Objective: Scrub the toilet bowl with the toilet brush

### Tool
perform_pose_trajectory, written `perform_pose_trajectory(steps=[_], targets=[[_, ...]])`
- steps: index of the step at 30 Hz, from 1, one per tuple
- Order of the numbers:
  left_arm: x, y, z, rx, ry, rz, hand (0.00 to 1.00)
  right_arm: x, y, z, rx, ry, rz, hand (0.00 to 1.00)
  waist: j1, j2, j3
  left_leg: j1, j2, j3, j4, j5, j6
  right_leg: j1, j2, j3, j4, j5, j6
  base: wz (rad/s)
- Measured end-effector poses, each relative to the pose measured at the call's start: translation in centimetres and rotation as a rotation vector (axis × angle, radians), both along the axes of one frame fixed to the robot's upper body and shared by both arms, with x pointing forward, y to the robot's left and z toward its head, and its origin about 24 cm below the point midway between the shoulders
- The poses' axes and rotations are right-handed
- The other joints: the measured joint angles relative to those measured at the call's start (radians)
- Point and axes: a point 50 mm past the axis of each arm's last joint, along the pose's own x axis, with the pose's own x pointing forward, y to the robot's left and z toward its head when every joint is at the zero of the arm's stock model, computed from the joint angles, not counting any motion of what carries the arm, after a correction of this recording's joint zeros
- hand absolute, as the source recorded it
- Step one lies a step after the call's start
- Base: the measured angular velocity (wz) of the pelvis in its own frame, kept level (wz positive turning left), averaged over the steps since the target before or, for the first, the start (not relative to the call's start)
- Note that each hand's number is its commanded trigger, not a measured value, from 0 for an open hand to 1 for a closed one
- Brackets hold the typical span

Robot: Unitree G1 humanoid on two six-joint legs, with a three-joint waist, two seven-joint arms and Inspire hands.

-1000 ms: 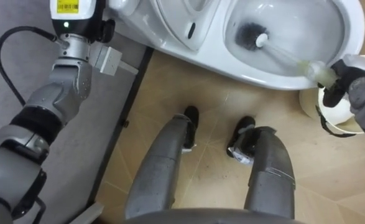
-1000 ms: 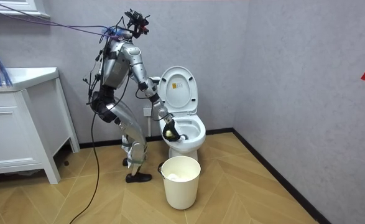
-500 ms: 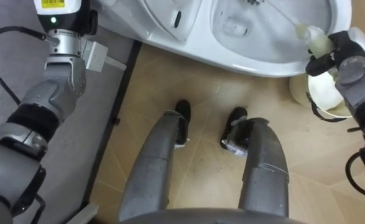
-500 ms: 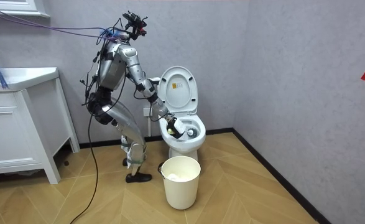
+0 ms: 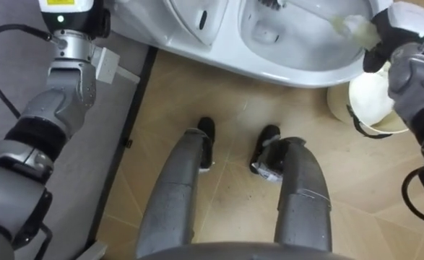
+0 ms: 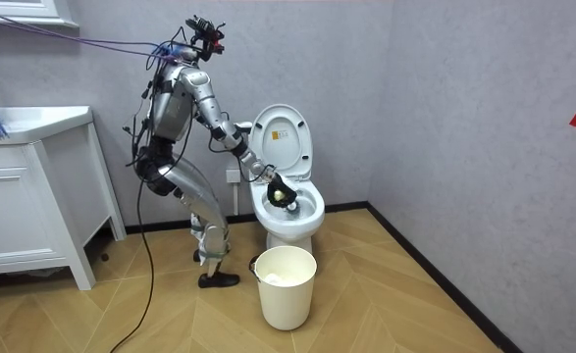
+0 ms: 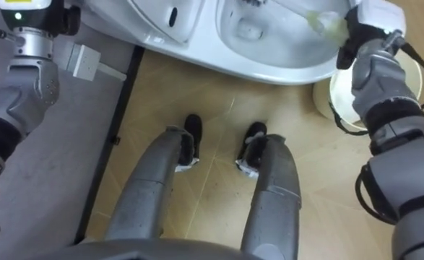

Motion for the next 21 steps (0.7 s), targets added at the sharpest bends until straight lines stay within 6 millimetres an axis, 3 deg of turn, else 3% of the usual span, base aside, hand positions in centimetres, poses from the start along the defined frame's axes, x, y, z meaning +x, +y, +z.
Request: perform_pose_trajectory(steps=[3, 10, 17, 21], targets=[[0.3, -0.5, 0.3, 0.009, 0.004, -0.020, 0.00, -0.1, 0.0, -0.1, -0.110, 0.073, 0.063, 1.00, 0.024, 0.004, 0.0000, -0.003, 0.006, 0.000, -0.003, -0.001, 0.000, 0.000, 0.007, -0.003, -0.010, 0.003, -0.003, -0.04], [0.3, -1.0, 0.1, -0.005, 0.040, -0.075, 0.00, -0.6, -1.4, 1.0, -0.249, 0.102, 0.112, 1.00, 0.058, 0.037, -0.0006, 0.003, 0.009, -0.002, -0.030, 0.000, -0.004, 0.008, 0.007, -0.015, -0.036, 0.006, -0.004, 0.01], [-0.2, -0.9, -0.6, -0.029, 0.062, -0.078, 0.00, -1.7, -0.5, -0.5, -0.251, 0.119, 0.140, 1.00, 0.052, 0.042, -0.0037, 0.030, 0.019, -0.006, -0.045, -0.010, -0.009, 0.041, 0.023, -0.016, -0.061, 0.001, -0.008, 0.00], [-0.7, -0.5, -1.3, -0.059, 0.075, -0.063, 0.00, -2.1, 0.1, -0.9, -0.262, 0.120, 0.161, 1.00, 0.052, 0.052, -0.0108, 0.038, 0.027, -0.006, -0.045, -0.014, -0.010, 0.054, 0.032, -0.018, -0.075, 0.006, -0.011, -0.08]])
